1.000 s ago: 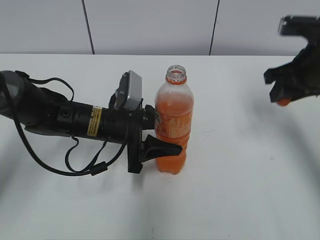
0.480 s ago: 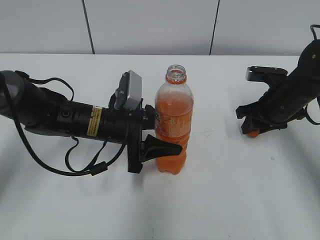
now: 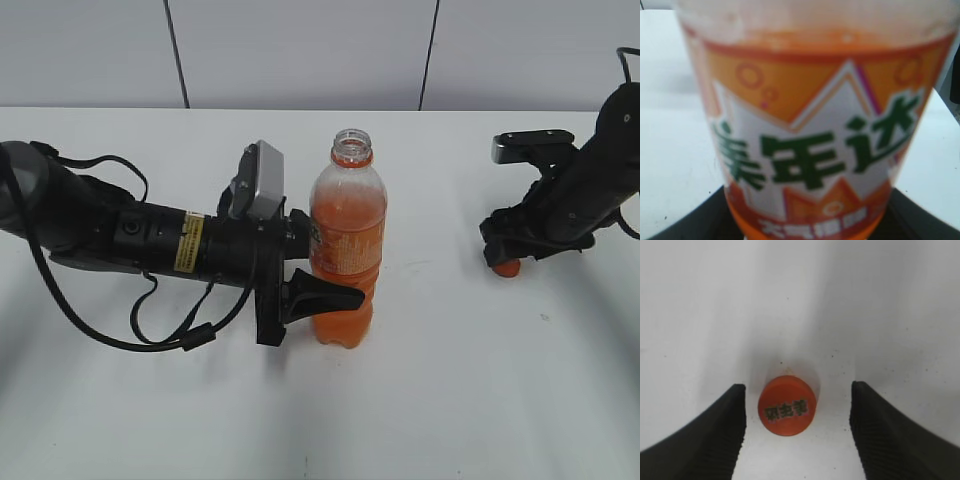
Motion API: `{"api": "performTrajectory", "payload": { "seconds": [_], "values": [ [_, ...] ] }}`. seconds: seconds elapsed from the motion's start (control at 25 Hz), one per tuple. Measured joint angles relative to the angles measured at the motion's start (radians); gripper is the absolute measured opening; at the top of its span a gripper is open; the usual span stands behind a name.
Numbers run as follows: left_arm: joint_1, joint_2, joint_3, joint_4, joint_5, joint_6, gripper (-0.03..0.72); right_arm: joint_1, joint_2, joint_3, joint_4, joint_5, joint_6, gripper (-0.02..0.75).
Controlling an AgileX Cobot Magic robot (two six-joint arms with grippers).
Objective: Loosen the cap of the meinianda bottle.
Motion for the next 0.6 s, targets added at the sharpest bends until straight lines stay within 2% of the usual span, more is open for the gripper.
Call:
{"api": "performTrajectory", "payload": {
  "seconds": [0.08,0.32,0.44,0.6],
  "values": [
    [0.001,0.0,0.0,0.001,0.0,0.0,0.407,0.0,0.0,0.0,-0.001,0.0,0.0,0.519],
    [0.042,0.0,0.0,0.077,-0.064,-0.034,0.576,0.001,-0.025,-0.001,-0.001,0.016,0.0,0.535],
    [0.089,-0.001,-0.001,0.175,-0.078,-0.08,0.584,0.001,-0.057,-0.004,0.0,0.022,-0.001,0.535],
    [0.192,-0.034,-0.001,0.356,-0.078,-0.186,0.584,0.001,-0.097,-0.004,-0.018,0.041,-0.001,0.535]
  ]
}}
